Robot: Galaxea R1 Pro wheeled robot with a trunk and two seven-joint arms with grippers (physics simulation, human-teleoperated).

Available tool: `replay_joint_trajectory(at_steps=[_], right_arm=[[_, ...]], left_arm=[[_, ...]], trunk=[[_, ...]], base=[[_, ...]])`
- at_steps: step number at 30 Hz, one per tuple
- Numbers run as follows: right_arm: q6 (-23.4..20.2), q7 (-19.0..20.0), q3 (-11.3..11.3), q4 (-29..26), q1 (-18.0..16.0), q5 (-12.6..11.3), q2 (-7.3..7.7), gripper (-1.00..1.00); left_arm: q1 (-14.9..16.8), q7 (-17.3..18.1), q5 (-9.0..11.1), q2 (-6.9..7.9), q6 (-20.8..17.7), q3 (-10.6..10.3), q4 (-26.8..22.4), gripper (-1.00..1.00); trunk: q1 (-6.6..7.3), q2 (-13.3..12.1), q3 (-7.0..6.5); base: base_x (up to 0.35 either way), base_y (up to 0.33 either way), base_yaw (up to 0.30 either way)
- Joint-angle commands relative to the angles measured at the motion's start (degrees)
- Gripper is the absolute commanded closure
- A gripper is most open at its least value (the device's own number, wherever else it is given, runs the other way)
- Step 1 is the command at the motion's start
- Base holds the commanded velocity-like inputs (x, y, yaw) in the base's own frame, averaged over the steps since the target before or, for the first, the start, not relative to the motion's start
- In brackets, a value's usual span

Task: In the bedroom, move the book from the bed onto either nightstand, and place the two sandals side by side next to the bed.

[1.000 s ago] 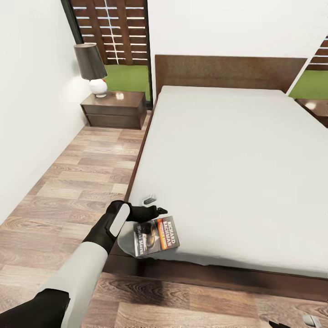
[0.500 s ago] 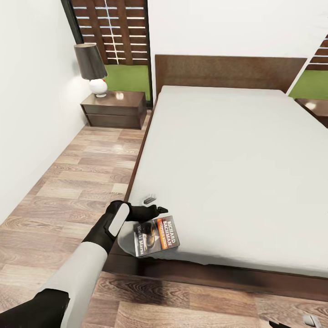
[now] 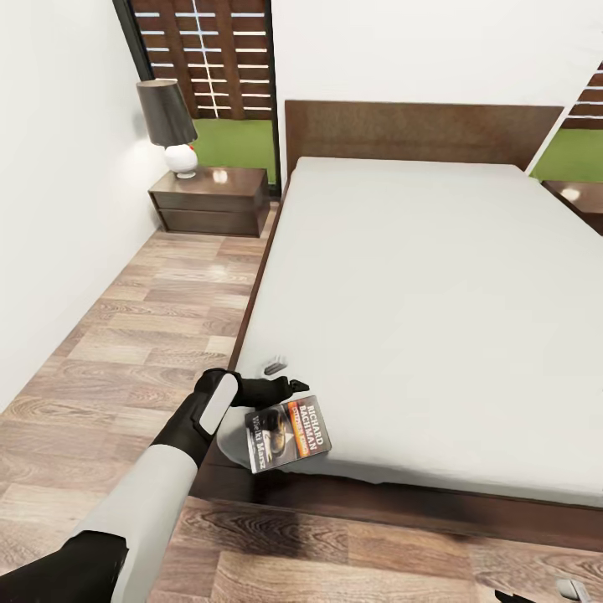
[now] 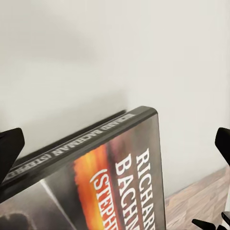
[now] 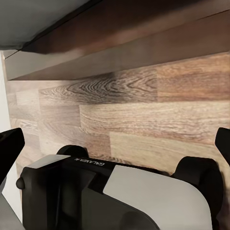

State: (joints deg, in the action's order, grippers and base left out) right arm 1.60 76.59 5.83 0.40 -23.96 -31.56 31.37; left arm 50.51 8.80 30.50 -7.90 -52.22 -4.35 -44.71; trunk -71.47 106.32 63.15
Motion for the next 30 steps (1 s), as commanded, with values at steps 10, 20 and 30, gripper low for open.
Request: replay_joint_trajectory(at_steps=[10, 20, 30], right_arm=[[0.2, 0.1, 0.5, 0.0, 0.0, -0.4, 0.01, -1.00], [0.2, 0.1, 0.5, 0.0, 0.0, -0.4, 0.01, -1.00], [0.2, 0.1, 0.5, 0.0, 0.0, -0.4, 0.01, -1.00]], left_arm=[[0.0, 0.4, -0.4, -0.01, -0.2, 0.0, 0.0, -1.00], [0.0, 0.4, -0.4, -0.01, -0.2, 0.0, 0.0, -1.00], [0.0, 0.4, -0.4, -0.01, -0.2, 0.0, 0.0, -1.00]], trunk=[[0.01, 0.0, 0.04], [1.76, -3.2, -1.40], [3.96, -7.2, -3.20]], base=[[0.000, 0.000, 0.000], [0.000, 0.000, 0.000], [0.000, 0.000, 0.000]])
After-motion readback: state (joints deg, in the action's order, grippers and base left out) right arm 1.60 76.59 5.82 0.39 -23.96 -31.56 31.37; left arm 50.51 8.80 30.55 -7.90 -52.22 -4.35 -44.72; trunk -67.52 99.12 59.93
